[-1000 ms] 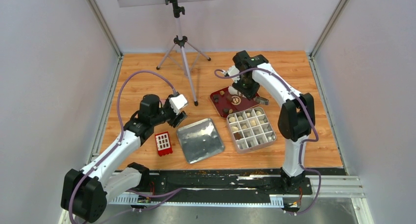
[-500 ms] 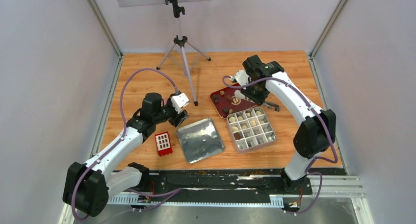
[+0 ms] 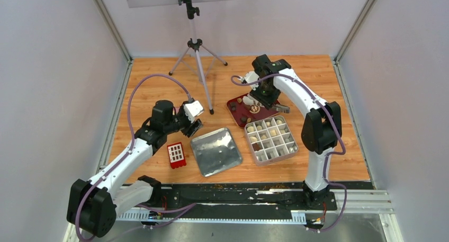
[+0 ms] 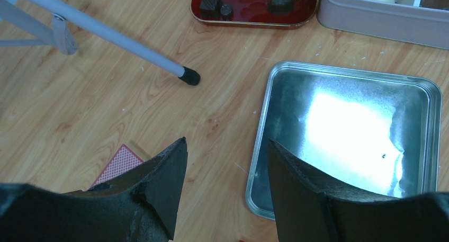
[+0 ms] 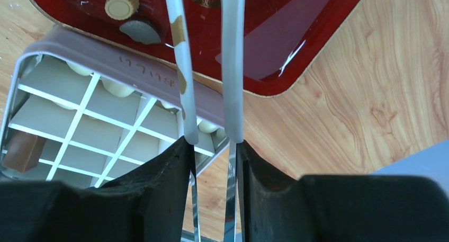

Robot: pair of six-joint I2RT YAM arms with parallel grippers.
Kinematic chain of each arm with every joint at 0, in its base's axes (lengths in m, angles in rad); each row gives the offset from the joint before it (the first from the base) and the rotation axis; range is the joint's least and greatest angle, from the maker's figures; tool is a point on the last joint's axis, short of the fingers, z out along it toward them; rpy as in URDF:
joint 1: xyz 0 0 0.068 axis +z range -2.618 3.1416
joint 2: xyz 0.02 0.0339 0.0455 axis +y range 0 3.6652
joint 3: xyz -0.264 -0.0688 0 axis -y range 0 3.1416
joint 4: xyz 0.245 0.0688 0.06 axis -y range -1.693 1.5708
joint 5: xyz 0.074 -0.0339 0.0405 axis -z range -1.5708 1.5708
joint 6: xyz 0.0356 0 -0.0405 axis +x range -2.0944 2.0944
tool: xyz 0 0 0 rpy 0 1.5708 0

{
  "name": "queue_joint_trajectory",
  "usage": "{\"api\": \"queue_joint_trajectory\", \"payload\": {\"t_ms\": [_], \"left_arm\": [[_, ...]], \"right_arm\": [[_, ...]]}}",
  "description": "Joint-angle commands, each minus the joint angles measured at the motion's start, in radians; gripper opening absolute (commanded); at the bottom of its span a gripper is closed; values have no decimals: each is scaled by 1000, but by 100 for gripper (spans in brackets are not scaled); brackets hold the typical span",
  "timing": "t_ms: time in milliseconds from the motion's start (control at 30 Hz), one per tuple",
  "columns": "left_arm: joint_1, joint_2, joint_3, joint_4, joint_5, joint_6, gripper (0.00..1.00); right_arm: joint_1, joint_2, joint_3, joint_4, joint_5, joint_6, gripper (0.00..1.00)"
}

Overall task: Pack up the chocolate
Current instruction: Pick up the fake chocolate from the plate.

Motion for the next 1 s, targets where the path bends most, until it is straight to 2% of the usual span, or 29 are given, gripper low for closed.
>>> {"api": "queue_joint_trajectory", "payload": {"t_ms": [0, 600, 667, 833, 967], "left_arm": [[12, -20, 10, 17, -5, 14, 65], [14, -29, -21, 49, -6, 0, 66], [14, -31, -23, 50, -7, 0, 66], [13, -37, -29, 47, -8, 0, 66], [14, -35, -31, 53, -5, -5, 66]], "right_arm": [[-4, 36, 72, -1, -31, 31, 37], [-2, 153, 79, -8, 29, 17, 36], [-1, 161, 85, -10, 34, 12, 32], [2, 139, 83, -28, 41, -15, 15], [-2, 37, 27, -27, 58, -32, 10]]}}
